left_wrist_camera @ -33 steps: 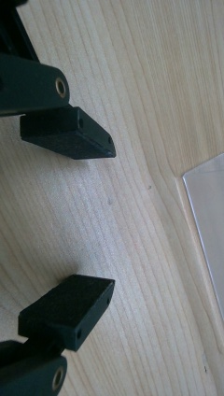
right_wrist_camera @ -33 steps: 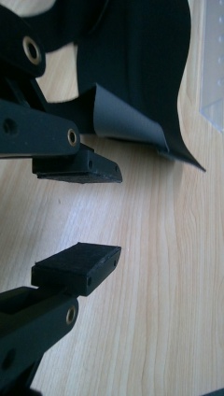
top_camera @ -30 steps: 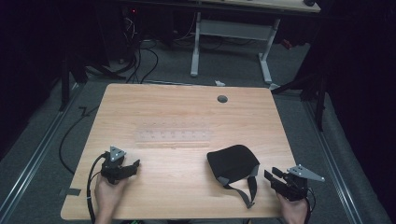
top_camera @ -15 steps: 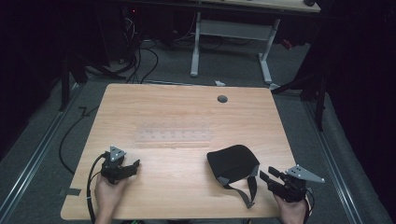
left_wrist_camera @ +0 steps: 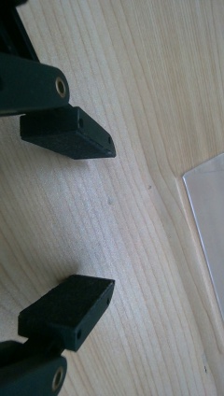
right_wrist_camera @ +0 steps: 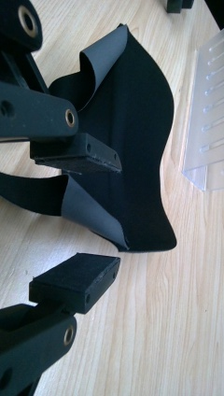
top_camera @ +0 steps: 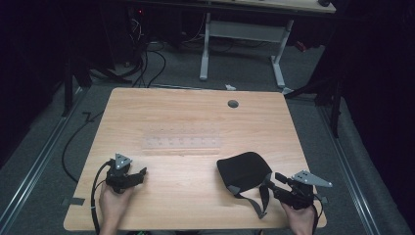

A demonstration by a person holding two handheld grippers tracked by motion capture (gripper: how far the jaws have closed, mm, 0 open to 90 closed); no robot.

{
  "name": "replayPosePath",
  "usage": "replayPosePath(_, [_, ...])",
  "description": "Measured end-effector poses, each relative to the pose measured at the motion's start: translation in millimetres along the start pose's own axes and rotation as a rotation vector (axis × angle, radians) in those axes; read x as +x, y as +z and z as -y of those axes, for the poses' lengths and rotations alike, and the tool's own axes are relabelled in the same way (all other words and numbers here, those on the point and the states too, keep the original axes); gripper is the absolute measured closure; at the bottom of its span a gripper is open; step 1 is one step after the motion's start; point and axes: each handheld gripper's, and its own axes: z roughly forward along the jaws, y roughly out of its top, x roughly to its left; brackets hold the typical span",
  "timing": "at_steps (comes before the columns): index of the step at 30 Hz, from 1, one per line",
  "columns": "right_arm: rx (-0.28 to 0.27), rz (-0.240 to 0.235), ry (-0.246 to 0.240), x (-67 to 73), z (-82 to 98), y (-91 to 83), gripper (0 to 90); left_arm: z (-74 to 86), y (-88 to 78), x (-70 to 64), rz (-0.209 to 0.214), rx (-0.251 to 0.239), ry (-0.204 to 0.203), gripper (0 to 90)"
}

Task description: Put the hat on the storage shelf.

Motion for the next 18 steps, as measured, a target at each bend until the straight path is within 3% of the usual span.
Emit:
replayPosePath(9, [0.009,-0.018,-0.005,4.6,-3.1,7.9,46.7,0.0,0.0,0.0,0.0,0.0,0.0,31.2])
replayPosePath(18, [0.011,-0.007,0.006,5.7,-4.3,15.0,45.0,0.0,0.0,0.0,0.0,0.0,0.0,31.2])
